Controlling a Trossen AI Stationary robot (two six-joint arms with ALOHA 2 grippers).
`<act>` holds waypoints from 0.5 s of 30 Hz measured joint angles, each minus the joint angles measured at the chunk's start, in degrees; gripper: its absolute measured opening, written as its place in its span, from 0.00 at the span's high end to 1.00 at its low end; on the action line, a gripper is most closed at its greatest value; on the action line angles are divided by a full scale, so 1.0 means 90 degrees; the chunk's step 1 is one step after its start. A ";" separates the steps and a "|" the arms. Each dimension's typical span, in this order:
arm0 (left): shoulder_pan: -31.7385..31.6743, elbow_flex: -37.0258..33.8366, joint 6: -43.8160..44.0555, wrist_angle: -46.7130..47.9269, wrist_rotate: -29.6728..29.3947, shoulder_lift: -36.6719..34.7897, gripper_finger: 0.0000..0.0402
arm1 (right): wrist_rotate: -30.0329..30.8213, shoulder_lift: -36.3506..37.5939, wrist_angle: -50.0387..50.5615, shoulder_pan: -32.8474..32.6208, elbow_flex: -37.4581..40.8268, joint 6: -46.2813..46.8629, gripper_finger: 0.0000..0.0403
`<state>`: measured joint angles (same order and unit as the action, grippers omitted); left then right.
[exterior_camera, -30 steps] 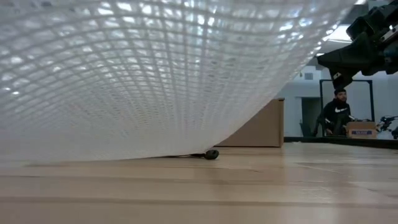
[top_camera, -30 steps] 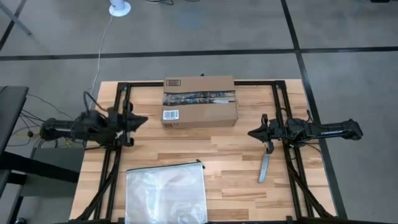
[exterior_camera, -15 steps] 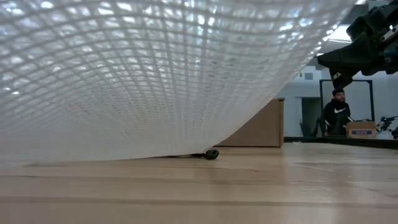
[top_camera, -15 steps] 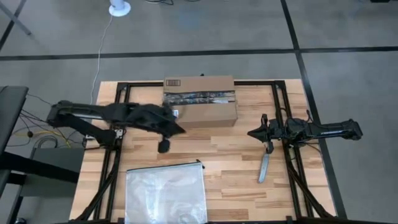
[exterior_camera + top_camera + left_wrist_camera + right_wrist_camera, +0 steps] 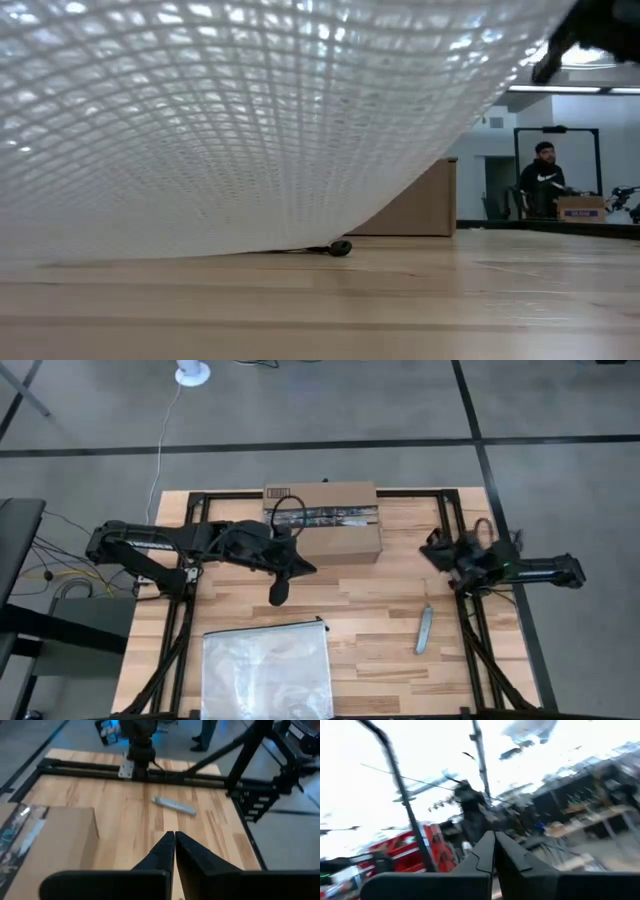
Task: Unpack boxes
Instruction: Open the box using the cutter
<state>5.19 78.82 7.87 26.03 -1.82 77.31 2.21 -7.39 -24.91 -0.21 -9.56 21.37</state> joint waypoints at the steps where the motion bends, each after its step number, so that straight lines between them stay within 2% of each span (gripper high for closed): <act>1: -0.0006 0.0008 -0.0011 0.0031 -0.0003 0.0001 1.00 | -0.0223 -0.0135 0.0697 0.0017 -0.0478 -0.0023 0.99; 5: -0.0012 0.0011 -0.0062 0.0275 -0.0021 -0.0072 1.00 | -0.0723 -0.1370 0.4605 -0.0173 -0.2686 -0.0268 0.93; 9: -0.0015 0.0013 -0.0104 0.0697 -0.0025 -0.0152 1.00 | -0.0589 -0.3120 0.8119 -0.0581 -0.4674 -0.0925 0.84; 12: -0.0015 0.0011 -0.0346 0.1028 -0.0028 -0.0221 1.00 | -0.0402 -0.4298 0.9948 -0.0887 -0.5373 -0.1244 0.80; 15: -0.0015 0.0013 -0.0621 0.1247 -0.0030 -0.0321 1.00 | -0.0398 -0.5095 1.0837 -0.1244 -0.5462 -0.1299 0.78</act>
<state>5.06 78.94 2.28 37.26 -2.09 74.43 -1.38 -53.24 72.63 -11.41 -58.72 9.68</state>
